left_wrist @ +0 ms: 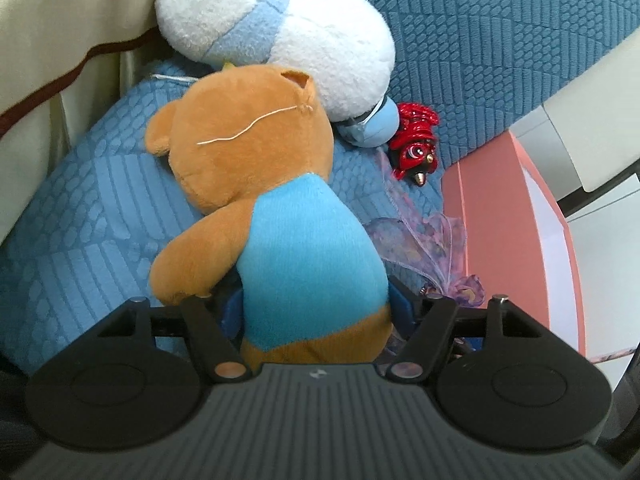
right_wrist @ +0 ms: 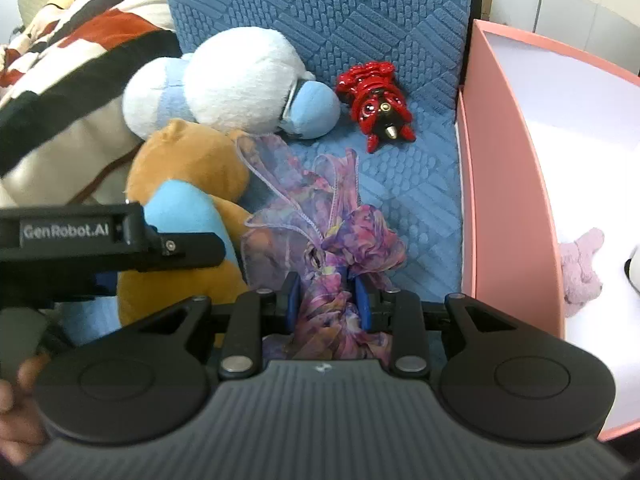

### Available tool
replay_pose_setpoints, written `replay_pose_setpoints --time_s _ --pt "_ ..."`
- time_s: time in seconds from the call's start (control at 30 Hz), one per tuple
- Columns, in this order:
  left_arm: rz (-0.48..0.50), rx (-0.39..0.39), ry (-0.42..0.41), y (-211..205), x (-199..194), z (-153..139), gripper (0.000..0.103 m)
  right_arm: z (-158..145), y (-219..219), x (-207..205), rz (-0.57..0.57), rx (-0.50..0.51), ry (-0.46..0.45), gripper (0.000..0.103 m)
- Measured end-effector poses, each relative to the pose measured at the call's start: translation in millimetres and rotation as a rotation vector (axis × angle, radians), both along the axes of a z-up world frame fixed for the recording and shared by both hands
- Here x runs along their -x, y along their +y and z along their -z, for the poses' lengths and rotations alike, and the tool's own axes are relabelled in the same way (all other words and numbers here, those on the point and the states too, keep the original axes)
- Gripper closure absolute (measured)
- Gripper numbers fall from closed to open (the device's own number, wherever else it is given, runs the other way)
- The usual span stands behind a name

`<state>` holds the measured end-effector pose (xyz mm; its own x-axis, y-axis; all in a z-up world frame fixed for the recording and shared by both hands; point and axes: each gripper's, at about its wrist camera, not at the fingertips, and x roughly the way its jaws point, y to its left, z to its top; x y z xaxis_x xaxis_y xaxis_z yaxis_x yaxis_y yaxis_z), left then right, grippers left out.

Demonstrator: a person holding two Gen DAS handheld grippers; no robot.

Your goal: Organize objects

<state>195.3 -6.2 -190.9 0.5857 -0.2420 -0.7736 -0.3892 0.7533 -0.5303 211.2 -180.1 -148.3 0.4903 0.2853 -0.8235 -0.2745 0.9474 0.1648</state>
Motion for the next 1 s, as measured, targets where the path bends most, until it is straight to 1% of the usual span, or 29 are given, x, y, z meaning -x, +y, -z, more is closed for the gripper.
replay_pose_setpoints --time_s 0.17,0.3,0.43,0.53,0.63,0.8,1.0 --pt "0.02 0.007 -0.02 1 7 -9 0.029 -13 -3 6 -0.013 -0.017 0.01 0.071" --pt "0.009 -0.011 -0.044 3 12 -22 0.03 -26 -8 7 -0.022 -0.044 0.03 0.071" --pt "0.007 -0.013 -0.065 2 17 -35 0.031 -42 -11 8 -0.045 -0.046 0.024 0.071" --pt "0.01 0.004 -0.071 1 17 -45 0.031 -54 -13 8 -0.061 -0.045 0.022 0.071" --pt "0.019 0.018 -0.087 -2 14 -59 0.031 -68 -16 5 -0.061 -0.048 0.021 0.071" --pt "0.036 0.014 -0.109 -9 4 -85 0.031 -94 -27 -2 -0.053 -0.085 0.023 0.071" --pt "0.066 0.014 -0.125 -19 -13 -118 0.031 -122 -44 -9 -0.043 -0.094 -0.003 0.071"
